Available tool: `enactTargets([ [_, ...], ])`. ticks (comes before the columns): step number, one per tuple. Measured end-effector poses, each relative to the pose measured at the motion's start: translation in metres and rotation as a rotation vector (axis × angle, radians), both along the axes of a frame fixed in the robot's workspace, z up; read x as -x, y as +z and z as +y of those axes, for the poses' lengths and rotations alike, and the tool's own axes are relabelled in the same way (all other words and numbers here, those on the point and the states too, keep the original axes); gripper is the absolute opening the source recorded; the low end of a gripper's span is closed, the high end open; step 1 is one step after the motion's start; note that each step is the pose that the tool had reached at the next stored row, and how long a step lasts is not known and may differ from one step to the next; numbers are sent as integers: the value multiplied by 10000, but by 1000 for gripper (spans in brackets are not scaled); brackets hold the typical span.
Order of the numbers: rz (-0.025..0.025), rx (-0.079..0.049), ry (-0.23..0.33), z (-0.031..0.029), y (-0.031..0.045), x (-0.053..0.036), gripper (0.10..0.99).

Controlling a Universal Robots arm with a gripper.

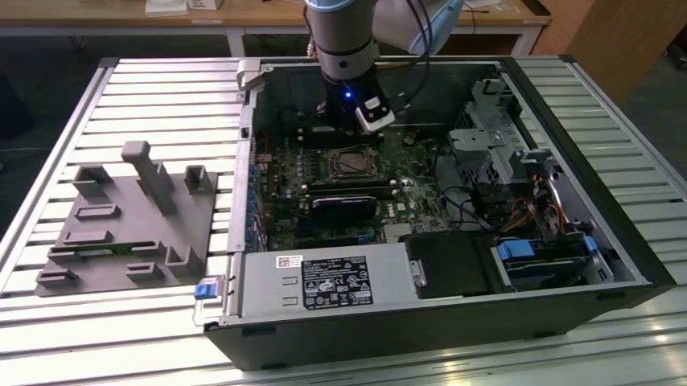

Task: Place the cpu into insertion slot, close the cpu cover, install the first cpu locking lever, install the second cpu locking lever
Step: 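Install the first cpu locking lever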

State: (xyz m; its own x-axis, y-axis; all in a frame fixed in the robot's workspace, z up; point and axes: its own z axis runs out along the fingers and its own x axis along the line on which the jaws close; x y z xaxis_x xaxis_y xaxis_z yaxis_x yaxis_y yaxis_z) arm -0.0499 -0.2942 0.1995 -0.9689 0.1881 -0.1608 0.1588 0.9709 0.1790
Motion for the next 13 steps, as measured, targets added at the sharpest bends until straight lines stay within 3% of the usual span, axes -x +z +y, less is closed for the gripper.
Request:
enactTargets([
  [13, -3, 1, -430, -31, -3, 14, 106],
])
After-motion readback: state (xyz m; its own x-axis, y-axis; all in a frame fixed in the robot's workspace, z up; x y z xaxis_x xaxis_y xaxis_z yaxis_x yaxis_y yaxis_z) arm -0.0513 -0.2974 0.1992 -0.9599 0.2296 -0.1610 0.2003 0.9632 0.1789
